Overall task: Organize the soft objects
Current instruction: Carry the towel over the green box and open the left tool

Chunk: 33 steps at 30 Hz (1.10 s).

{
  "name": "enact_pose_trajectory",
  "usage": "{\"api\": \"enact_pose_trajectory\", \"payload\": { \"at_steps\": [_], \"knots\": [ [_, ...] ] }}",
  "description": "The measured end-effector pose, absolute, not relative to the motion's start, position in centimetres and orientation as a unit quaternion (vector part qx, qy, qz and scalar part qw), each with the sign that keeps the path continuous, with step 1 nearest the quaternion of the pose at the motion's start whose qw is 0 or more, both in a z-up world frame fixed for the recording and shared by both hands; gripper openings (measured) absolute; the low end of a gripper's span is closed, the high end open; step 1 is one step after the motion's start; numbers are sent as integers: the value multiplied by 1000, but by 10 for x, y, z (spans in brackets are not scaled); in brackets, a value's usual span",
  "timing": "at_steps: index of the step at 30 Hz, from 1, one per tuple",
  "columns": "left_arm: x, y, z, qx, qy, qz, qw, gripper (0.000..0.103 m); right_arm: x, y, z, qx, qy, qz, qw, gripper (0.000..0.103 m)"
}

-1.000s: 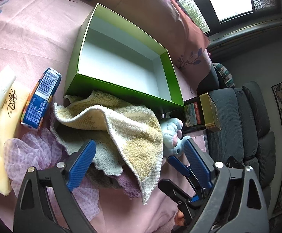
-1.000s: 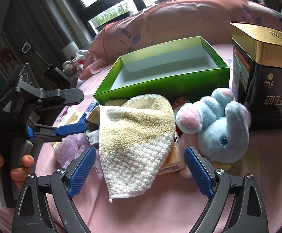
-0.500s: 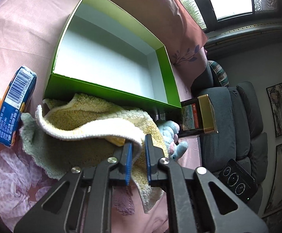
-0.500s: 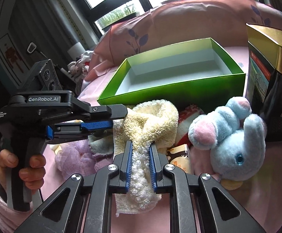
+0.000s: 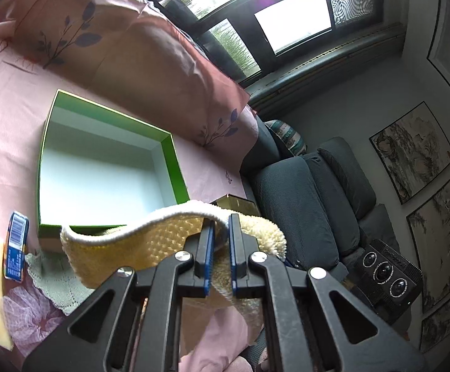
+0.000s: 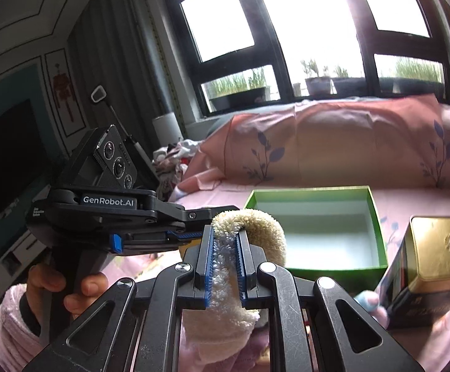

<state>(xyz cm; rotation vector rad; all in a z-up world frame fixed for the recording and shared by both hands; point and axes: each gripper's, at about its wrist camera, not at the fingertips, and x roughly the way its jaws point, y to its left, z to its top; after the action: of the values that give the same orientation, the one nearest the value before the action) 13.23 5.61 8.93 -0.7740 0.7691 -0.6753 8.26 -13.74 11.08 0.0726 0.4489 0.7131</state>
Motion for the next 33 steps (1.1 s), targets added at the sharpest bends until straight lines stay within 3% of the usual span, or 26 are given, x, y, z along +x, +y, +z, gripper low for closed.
{"api": "enact_pose_trajectory", "payload": {
  "at_steps": [6,14,17,18,19,21,22,24,28,29,30,33],
  "knots": [
    [174,49,114,-339,339,-310,821,5,120,-131,141,40,176,333,926,14],
    [250,51,79,-337,378,-262,821,6,200,-124,120,41,217,301,928,14],
    [271,50,49,-330,409,-224,821,19,230,-123,91,35,268,276,923,16],
    [276,49,38,-324,421,-212,820,34,238,-122,81,30,289,265,919,24],
    [280,50,28,-322,432,-199,819,55,244,-122,70,26,309,252,917,39],
    [285,53,10,-320,451,-172,815,68,252,-125,52,20,332,228,915,61],
    [286,54,2,-322,458,-165,812,75,253,-128,45,19,340,224,913,66],
    [285,58,-8,-328,470,-155,805,84,251,-133,40,21,350,226,909,66],
    [274,62,-3,-318,473,-145,809,89,227,-142,42,19,348,244,905,67],
    [269,63,1,-313,470,-144,812,93,217,-144,44,17,343,249,905,67],
    [263,63,6,-307,467,-143,817,103,207,-146,47,15,338,252,907,68],
    [243,61,20,-280,455,-132,835,102,180,-154,55,17,323,257,911,78]
  ]
}}
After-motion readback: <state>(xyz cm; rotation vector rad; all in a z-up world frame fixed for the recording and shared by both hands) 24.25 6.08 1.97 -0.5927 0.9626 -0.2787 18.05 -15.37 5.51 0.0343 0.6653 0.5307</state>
